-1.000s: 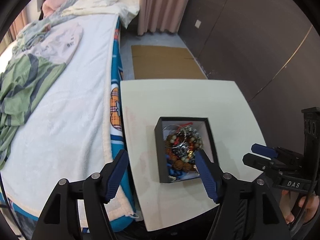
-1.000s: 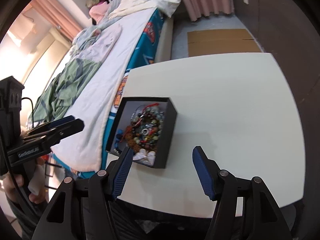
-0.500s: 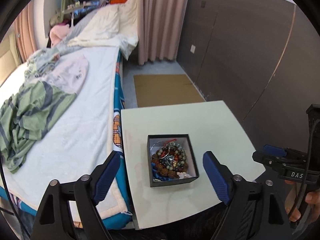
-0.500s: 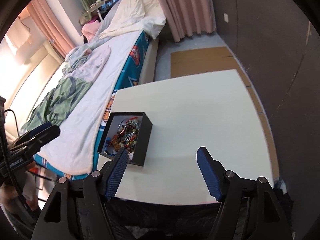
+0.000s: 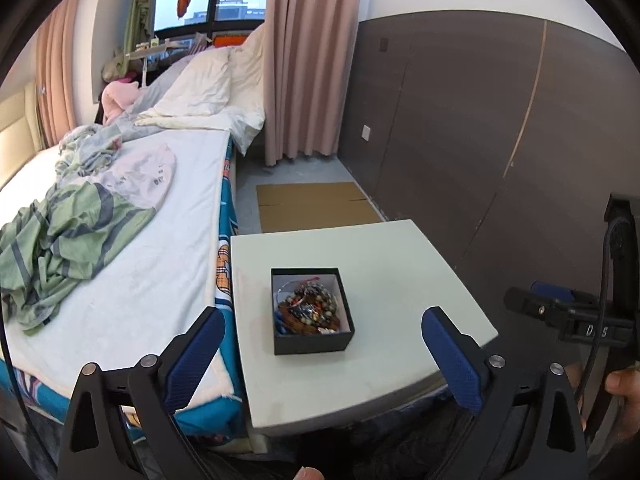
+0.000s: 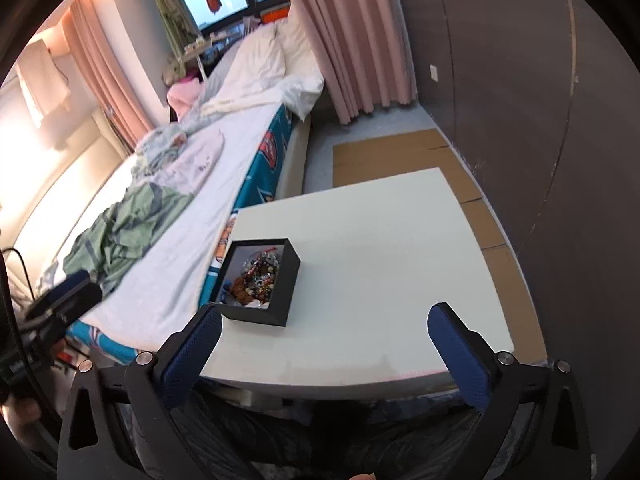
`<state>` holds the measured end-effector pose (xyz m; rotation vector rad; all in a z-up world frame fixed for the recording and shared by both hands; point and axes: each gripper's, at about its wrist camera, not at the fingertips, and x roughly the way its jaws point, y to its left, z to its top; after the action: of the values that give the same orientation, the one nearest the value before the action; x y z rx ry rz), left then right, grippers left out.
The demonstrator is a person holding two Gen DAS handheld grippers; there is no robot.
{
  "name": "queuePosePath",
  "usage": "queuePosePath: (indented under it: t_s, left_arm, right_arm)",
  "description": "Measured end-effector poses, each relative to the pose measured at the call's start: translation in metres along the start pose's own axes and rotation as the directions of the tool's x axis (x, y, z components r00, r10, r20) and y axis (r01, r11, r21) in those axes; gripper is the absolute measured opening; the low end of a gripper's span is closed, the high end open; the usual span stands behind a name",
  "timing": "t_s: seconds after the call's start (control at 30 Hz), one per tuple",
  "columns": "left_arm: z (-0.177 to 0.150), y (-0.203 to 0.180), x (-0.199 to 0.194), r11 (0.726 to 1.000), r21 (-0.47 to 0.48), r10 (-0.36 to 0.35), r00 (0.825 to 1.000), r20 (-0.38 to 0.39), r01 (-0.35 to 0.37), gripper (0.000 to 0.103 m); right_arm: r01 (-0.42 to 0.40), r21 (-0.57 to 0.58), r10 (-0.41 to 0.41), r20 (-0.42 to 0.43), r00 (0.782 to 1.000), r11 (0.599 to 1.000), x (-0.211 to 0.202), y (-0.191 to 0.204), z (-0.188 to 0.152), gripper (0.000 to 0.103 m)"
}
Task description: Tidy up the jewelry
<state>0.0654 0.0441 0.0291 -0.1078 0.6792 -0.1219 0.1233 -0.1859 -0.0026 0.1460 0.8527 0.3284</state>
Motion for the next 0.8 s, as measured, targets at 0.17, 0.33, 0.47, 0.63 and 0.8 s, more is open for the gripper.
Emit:
queuePosePath:
  t_s: [0.17, 0.33, 0.47, 0.63, 0.8]
  left_arm:
    - [-0.016, -0.008, -0.026, 1.0, 0.012, -0.003, 0.998, 0.065, 0.002, 0.103]
    - [-0.028, -0.017, -0.052, 0.999, 0.037, 0.012, 0.994, 0.11, -0.016, 0.103]
    - [-0.038, -0.023, -0.07, 0.999, 0.044, 0.004, 0.991, 0.133, -0.01, 0.103]
    - [-0.052, -0.028, -0.086, 0.999, 0.041, 0.009, 0.988, 0.157, -0.016, 0.103]
    - [-0.068, -0.028, -0.102, 0.999, 0.031, 0.021, 0.983, 0.181, -0.027, 0.103]
  right_arm:
    - [0.016, -0.022, -0.014, 0.056, 0.998, 1.0, -0.026, 0.004, -0.013, 0.103]
    - [0.016, -0.048, -0.012, 0.088, 0.996, 0.999, -0.047, 0.009, -0.029, 0.103]
    - [-0.003, -0.061, 0.01, 0.114, 0.993, 0.998, -0.061, 0.012, -0.039, 0.103]
    - [0.012, -0.091, 0.001, 0.149, 0.989, 0.996, -0.079, 0.016, -0.053, 0.103]
    - [0.048, -0.103, -0.029, 0.18, 0.983, 0.994, -0.093, 0.018, -0.066, 0.103]
